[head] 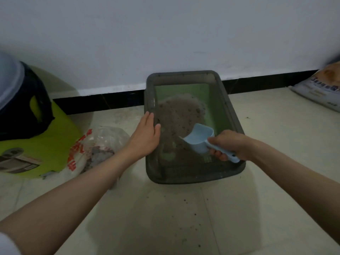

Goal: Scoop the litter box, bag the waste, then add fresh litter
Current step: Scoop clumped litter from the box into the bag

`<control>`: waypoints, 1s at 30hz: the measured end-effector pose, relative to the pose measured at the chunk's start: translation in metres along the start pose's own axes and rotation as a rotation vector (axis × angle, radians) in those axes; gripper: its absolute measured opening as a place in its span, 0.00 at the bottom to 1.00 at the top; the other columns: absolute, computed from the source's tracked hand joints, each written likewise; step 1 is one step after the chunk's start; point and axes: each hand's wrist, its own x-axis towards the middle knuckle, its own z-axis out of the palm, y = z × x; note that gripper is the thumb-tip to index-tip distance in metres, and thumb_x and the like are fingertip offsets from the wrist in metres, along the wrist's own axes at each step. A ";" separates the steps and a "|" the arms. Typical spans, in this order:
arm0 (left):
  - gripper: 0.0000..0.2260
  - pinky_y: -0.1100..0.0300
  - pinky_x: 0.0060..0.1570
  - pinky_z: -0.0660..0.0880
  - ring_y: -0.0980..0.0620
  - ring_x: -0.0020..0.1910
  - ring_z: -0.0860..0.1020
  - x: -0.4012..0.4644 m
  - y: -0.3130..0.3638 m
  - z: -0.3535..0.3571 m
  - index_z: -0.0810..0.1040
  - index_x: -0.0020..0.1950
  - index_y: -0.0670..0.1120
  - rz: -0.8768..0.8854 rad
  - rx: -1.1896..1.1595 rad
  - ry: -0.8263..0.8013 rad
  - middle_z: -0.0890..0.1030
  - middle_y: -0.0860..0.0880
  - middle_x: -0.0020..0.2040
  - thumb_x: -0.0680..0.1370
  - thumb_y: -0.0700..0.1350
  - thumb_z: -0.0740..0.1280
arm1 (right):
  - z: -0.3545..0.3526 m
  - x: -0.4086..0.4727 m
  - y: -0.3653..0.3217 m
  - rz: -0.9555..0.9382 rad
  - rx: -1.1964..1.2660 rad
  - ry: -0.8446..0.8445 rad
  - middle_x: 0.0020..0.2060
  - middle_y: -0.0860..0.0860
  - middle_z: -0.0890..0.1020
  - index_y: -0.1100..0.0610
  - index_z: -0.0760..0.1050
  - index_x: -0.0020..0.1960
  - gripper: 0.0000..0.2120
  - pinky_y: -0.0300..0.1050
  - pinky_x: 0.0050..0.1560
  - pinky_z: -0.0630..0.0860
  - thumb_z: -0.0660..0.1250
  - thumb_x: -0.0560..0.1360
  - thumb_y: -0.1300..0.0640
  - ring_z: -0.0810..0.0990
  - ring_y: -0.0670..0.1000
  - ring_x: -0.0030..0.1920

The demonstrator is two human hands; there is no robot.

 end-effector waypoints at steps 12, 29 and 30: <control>0.24 0.51 0.66 0.63 0.44 0.71 0.63 0.017 0.010 0.021 0.44 0.76 0.45 -0.166 -0.109 0.191 0.50 0.47 0.77 0.82 0.48 0.48 | -0.013 0.035 -0.014 0.169 -0.235 -0.268 0.28 0.53 0.68 0.62 0.69 0.43 0.10 0.33 0.18 0.63 0.56 0.80 0.60 0.65 0.44 0.18; 0.25 0.51 0.65 0.65 0.45 0.71 0.62 0.016 0.010 0.021 0.43 0.76 0.46 -0.134 -0.147 0.201 0.50 0.46 0.77 0.82 0.49 0.48 | 0.015 0.037 0.016 0.123 -0.240 -0.041 0.21 0.53 0.69 0.62 0.67 0.35 0.18 0.32 0.17 0.60 0.54 0.81 0.56 0.64 0.47 0.17; 0.25 0.51 0.65 0.65 0.45 0.71 0.62 0.015 0.010 0.021 0.43 0.76 0.45 -0.138 -0.144 0.200 0.50 0.46 0.77 0.82 0.49 0.48 | 0.019 0.037 0.018 0.099 -0.257 -0.032 0.22 0.53 0.69 0.62 0.68 0.36 0.19 0.33 0.18 0.61 0.54 0.82 0.54 0.65 0.47 0.18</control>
